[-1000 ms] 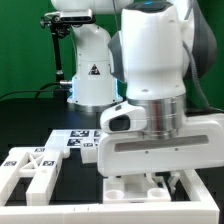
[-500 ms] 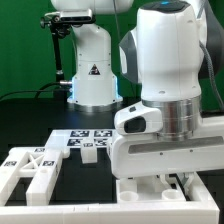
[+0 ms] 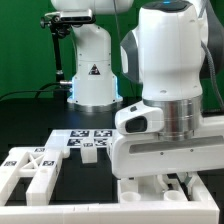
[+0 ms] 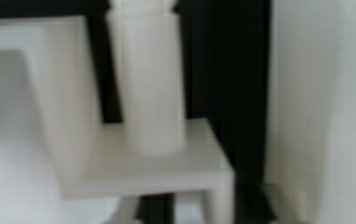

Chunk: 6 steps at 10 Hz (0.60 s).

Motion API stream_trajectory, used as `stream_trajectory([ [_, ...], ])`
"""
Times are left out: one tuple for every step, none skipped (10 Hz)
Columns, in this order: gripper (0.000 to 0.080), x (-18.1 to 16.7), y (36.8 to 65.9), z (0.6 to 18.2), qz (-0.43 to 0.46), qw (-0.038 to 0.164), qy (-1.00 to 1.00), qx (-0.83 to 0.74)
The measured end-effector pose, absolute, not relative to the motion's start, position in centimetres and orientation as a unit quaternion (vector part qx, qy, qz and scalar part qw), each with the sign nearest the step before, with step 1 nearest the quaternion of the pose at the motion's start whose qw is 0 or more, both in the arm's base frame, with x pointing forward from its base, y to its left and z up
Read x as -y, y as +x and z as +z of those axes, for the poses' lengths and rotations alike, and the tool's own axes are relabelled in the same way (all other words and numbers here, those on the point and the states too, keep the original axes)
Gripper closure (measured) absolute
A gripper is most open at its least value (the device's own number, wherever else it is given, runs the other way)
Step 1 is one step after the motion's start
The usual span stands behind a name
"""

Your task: Assemble chair

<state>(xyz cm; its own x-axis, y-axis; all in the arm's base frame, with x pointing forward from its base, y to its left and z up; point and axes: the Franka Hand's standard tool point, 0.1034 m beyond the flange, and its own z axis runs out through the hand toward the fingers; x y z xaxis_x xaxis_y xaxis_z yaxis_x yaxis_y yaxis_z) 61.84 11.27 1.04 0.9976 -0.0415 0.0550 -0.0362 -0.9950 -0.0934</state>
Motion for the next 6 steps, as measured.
stream_trajectory([
  [0.0515, -10.6, 62.0, 1.3, -0.031, 0.043, -0.998, -0.020],
  [0.0515, -10.0, 62.2, 2.3, -0.034, 0.041, -0.999, -0.013],
  [0.0331, -9.8, 62.3, 4.4, -0.043, 0.041, -0.998, 0.000],
  [0.0331, -9.4, 62.0, 6.1, -0.050, 0.041, -0.998, 0.015],
  [0.0193, -8.8, 61.3, 7.3, -0.054, 0.039, -0.997, 0.029],
  [0.0157, -8.1, 60.4, 8.3, -0.057, 0.036, -0.997, 0.042],
])
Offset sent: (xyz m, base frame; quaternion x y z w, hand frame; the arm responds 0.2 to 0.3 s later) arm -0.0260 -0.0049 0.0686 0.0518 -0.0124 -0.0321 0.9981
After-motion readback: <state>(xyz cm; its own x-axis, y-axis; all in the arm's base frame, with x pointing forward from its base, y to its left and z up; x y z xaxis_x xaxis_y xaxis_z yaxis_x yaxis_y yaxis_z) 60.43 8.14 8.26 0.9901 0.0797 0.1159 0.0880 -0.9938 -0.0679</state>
